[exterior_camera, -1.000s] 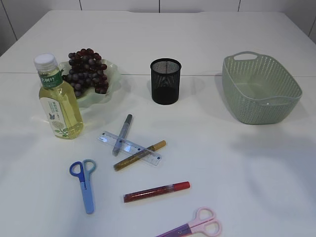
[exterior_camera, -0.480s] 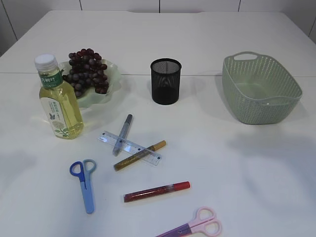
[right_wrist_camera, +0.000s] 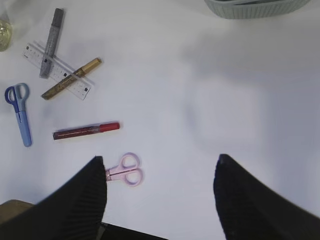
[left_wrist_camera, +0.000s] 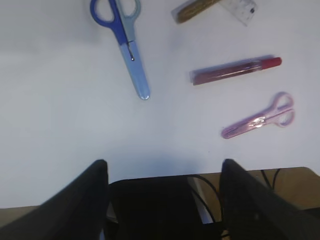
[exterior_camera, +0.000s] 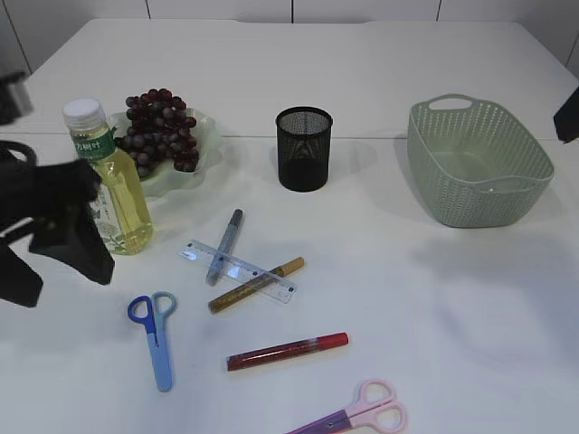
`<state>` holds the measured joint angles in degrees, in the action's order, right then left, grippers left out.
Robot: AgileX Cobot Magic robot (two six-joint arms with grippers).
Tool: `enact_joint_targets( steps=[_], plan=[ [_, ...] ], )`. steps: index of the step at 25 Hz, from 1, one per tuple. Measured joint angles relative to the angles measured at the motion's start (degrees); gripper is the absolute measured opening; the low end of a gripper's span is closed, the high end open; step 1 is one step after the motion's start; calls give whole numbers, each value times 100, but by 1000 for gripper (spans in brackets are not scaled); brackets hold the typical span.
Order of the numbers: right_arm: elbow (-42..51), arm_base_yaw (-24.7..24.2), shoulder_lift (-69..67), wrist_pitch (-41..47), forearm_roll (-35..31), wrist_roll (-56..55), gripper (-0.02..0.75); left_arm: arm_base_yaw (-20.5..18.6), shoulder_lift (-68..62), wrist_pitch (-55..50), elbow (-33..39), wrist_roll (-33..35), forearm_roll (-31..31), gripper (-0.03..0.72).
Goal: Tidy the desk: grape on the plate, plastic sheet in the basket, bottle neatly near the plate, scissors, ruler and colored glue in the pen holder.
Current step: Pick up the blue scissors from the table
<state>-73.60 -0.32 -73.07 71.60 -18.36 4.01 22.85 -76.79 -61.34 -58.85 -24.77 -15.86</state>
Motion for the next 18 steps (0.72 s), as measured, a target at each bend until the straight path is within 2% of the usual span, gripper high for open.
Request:
enact_joint_targets(
  steps=[4, 8, 18],
  plan=[
    [0, 0, -209, 0, -21, 0, 524, 171, -730, 67, -30, -312, 82, 480],
    [0, 0, -483, -10, -55, 11, 524, 169, -1380, 102, -271, -465, 82, 444],
    [0, 0, -695, -21, -96, 104, 524, 232, -1984, 240, -519, -604, 68, 435]
  ],
)
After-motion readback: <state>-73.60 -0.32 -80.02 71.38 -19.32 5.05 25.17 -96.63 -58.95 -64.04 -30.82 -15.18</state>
